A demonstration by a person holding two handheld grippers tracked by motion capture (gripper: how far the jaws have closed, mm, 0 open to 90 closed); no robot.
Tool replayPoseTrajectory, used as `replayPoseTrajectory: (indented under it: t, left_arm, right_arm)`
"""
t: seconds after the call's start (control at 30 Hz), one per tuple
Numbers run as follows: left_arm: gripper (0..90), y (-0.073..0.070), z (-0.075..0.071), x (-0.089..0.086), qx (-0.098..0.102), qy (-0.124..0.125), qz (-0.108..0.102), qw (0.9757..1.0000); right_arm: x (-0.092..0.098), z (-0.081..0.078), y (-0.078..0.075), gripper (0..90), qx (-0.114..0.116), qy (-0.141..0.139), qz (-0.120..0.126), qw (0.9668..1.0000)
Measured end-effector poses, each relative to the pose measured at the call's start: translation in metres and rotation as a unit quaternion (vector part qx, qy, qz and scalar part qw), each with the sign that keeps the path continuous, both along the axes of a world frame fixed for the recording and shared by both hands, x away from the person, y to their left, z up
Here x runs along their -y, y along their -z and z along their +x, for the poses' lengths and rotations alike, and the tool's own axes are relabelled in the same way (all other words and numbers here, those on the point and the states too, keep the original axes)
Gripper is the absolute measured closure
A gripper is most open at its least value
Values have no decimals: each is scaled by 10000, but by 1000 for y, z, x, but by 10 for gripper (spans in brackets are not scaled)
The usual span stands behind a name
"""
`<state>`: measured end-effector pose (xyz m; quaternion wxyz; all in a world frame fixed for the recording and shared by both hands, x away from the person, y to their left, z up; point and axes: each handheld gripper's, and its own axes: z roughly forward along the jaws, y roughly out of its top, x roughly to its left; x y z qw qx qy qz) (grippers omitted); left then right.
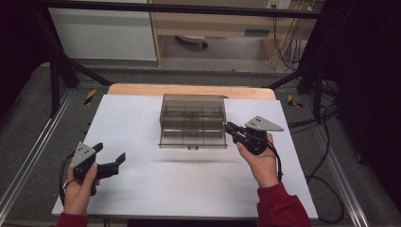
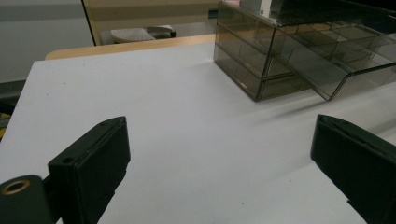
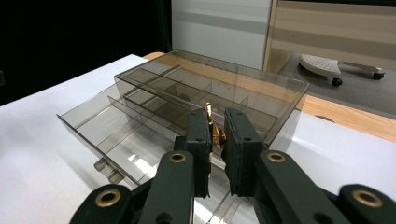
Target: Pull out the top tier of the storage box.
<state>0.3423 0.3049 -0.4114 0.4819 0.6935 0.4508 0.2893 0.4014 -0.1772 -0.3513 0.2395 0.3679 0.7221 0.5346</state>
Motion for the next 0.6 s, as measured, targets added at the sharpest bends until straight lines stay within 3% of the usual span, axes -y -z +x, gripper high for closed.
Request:
replayPoseTrajectory:
  t: [0.6]
  left_arm:
    - [49, 1, 0, 3, -49, 82, 50, 9999]
  right_arm:
    - [-23, -2, 0, 810, -42, -235, -125, 9996]
